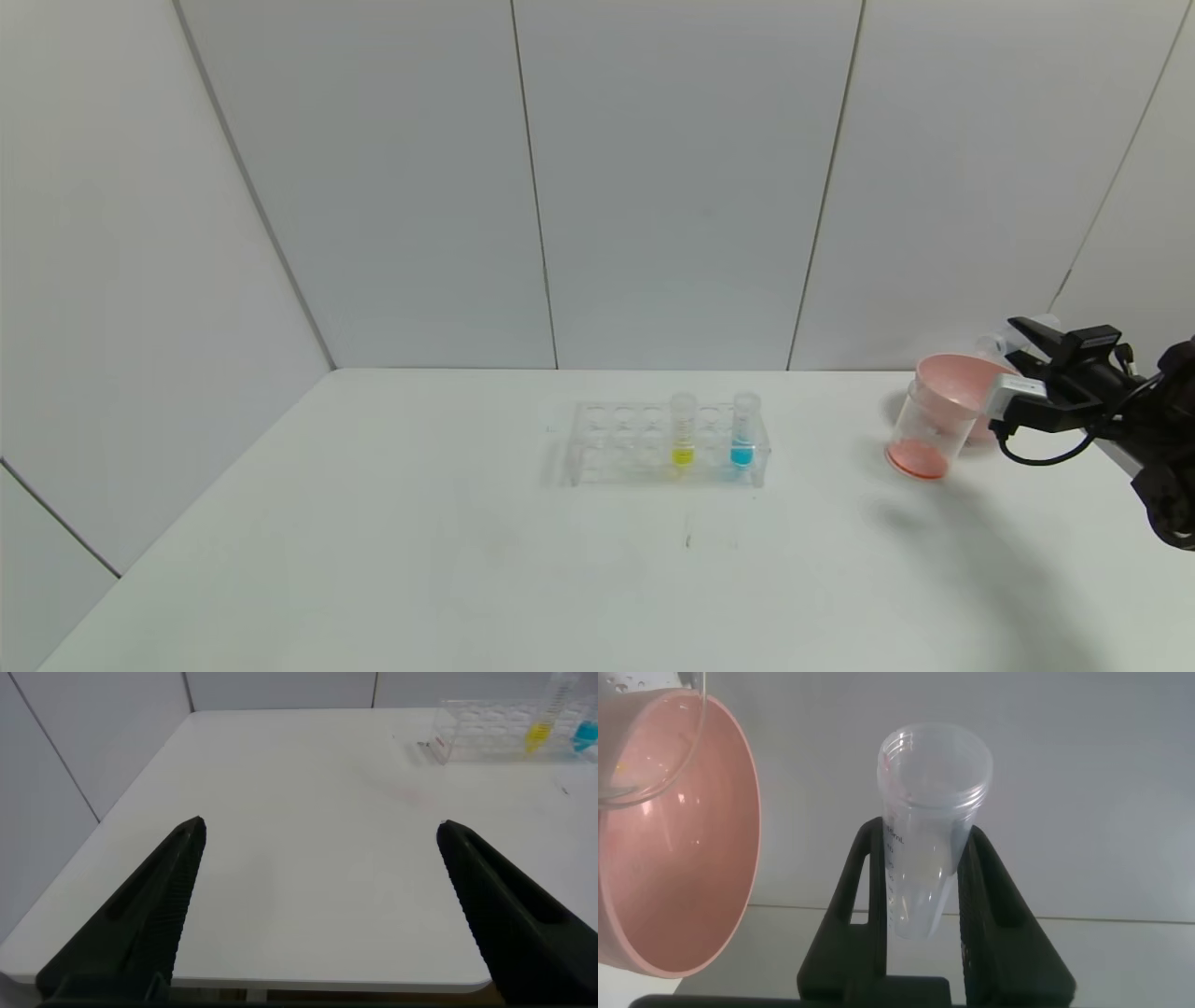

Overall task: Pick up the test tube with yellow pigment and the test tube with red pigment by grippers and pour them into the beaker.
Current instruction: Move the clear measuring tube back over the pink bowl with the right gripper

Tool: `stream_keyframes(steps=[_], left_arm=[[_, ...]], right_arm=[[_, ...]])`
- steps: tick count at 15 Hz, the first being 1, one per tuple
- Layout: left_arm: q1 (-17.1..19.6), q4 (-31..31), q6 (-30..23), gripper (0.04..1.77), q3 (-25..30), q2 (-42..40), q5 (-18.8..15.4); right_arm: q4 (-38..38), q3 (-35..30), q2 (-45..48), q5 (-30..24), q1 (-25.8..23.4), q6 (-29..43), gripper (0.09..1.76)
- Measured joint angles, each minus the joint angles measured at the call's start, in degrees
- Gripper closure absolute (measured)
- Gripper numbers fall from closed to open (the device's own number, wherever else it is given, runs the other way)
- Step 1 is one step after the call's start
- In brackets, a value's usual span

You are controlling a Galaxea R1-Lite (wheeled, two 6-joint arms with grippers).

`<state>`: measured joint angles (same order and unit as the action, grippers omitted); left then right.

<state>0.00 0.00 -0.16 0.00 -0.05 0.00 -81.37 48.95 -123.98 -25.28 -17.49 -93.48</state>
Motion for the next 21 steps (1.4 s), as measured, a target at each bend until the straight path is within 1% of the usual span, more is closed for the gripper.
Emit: stream_keyframes(steps=[2,3,4,5,7,9,10,11,14,16,18,21], left_arm=[[0.0,0.0,0.0,0.05,0.0,0.0,0.0],[0.0,0.0,0.0,0.05,0.0,0.0,0.0],[0.0,0.0,0.0,0.05,0.0,0.0,0.0],[0.0,0.0,0.0,0.05,0.0,0.0,0.0],[0.0,0.0,0.0,0.05,0.0,0.0,0.0],[0.0,0.0,0.02,0.05,0.0,0.0,0.0],[0.0,0.0,0.0,0.05,0.0,0.0,0.0],[0.0,0.02,0.0,0.05,0.0,0.0,0.0],[0.0,0.0,0.02,0.05,0.0,0.0,0.0],[0.0,0.0,0.0,0.05,0.0,0.0,0.0],[0.0,0.0,0.0,0.05,0.0,0.0,0.0],[0.0,0.0,0.0,0.05,0.0,0.0,0.0]], right_arm=[[0.17,0.0,0.0,0.22,0.05,0.39,1.34],[0.79,0.44,0.02,1.06,0.2,1.78,1.34],[1.87,1.4,0.11,2.65,0.44,4.77,1.34],[3.85,2.99,0.24,4.77,0.93,9.31,1.34],[9.87,8.47,0.52,11.01,2.21,20.39,1.34],[18.42,14.99,0.72,16.86,3.19,31.68,1.34],[22.25,17.4,0.85,19.08,3.39,36.13,1.34],[24.36,18.88,1.01,21.26,3.55,39.49,1.34],[26.16,20.52,1.35,24.22,4.88,48.57,1.34],[28.61,21.48,1.43,26.39,6.42,56.89,1.34],[34.33,22.88,1.49,28.72,8.05,65.76,1.34],[43.52,25.99,1.4,29.29,9.47,75.83,1.34]])
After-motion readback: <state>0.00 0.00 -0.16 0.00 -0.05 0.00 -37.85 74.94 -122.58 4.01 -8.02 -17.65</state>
